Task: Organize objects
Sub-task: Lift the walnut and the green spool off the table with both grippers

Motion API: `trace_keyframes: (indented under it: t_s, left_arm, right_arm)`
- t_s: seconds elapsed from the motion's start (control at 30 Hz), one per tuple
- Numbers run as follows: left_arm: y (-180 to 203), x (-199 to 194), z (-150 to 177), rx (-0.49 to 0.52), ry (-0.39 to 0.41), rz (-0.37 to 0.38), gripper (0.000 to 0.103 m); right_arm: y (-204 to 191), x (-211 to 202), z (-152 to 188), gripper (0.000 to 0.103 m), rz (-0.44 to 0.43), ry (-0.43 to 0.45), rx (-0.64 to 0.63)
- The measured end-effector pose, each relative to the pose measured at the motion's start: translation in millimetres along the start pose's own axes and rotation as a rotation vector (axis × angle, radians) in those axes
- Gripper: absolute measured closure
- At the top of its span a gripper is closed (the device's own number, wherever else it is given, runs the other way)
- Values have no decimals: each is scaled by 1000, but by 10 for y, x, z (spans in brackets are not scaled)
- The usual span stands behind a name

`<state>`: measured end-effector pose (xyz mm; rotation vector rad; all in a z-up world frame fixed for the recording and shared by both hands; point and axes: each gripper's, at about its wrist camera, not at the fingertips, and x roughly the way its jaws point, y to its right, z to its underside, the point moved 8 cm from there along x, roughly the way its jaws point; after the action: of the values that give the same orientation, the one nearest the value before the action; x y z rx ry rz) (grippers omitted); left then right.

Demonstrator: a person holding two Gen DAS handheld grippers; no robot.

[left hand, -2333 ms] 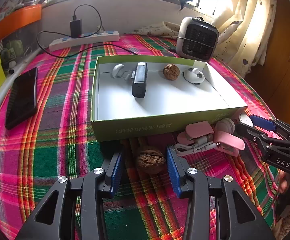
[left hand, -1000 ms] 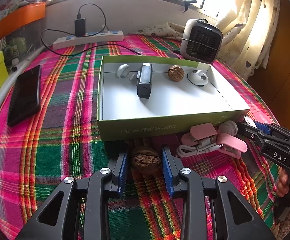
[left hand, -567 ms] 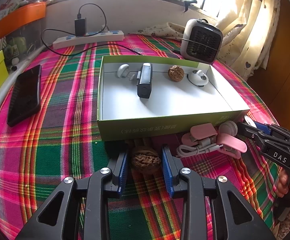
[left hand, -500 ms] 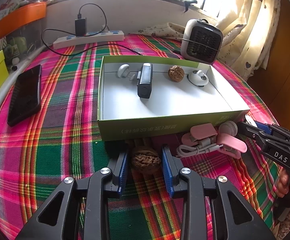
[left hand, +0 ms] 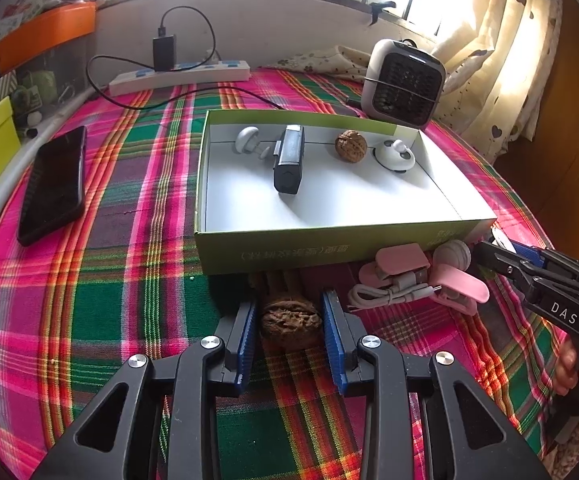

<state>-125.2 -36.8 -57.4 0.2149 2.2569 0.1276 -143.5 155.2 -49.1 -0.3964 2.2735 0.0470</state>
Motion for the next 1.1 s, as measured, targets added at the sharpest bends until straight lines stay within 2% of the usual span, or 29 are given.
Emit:
trace_keyframes:
  t_s: [0.67, 1.1]
  left_arm:
    - [146, -336, -173, 23, 62, 9, 74]
    - [139, -383, -395, 33, 83, 2, 74]
  right_arm:
    - [-66, -300, -206, 69, -24, 67, -18]
    - [-195, -359, -466, 69, -52, 91, -52]
